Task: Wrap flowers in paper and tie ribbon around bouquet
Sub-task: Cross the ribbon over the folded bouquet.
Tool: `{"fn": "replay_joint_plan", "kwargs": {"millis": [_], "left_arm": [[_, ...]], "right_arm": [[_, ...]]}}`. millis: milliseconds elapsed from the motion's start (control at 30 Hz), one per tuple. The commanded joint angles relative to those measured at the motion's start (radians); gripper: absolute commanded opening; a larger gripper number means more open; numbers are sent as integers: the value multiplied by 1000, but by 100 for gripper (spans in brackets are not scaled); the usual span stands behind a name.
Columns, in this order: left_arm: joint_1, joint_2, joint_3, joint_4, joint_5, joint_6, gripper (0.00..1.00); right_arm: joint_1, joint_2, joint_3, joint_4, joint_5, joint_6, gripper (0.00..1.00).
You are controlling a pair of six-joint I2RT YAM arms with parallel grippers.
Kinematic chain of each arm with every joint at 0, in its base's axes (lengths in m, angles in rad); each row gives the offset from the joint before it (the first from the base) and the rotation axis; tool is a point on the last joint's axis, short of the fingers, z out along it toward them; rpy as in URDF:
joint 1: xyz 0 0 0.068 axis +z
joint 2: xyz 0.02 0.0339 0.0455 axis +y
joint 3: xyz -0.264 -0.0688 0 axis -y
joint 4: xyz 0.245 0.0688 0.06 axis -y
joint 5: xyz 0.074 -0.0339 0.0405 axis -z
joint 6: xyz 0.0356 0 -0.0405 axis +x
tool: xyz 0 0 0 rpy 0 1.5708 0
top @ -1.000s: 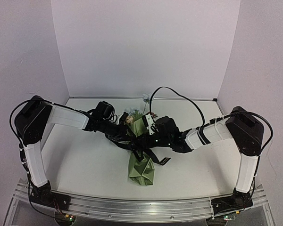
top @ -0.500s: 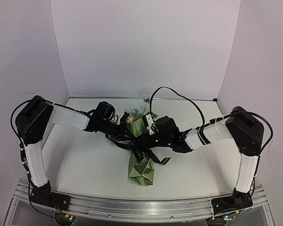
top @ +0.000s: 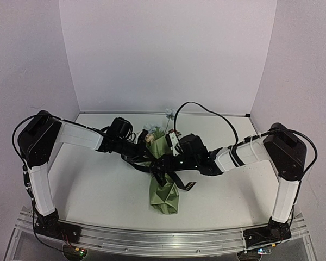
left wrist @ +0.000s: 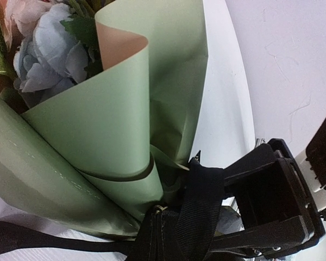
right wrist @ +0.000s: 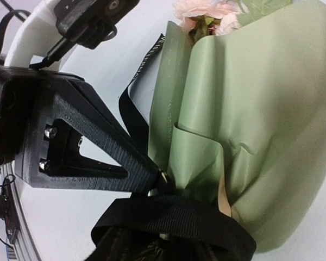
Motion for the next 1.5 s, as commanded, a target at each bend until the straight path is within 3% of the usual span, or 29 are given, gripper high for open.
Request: {"fn": "replay_joint_plan", "kwargs": {"millis": [0, 233, 567, 767, 1033, 1333, 1467], "left_arm": [[-1, -49, -6, 52, -38, 0, 0], [-1, -52, -21, 79, -38, -6, 0], [-1, -53, -29, 94, -37, -8, 0], [-1, -57, -34, 101, -39, -5, 0], [-1, -64, -37, 97, -44, 2, 0], [-1, -79, -43, 95, -42, 3, 0], [-1, -79, -42, 96, -39, 2, 0]], "right_arm": [[0, -114, -1, -102, 16, 28, 46], [-1, -205, -2, -323, 38, 56, 54], [2, -309, -5, -539, 43, 109, 58], [2, -340, 59, -751, 36, 145, 60], [2, -432, 26, -838, 83, 186, 68], [48, -472, 93, -1000, 97, 166, 67], [109, -453, 145, -1052, 173, 118, 66]]}}
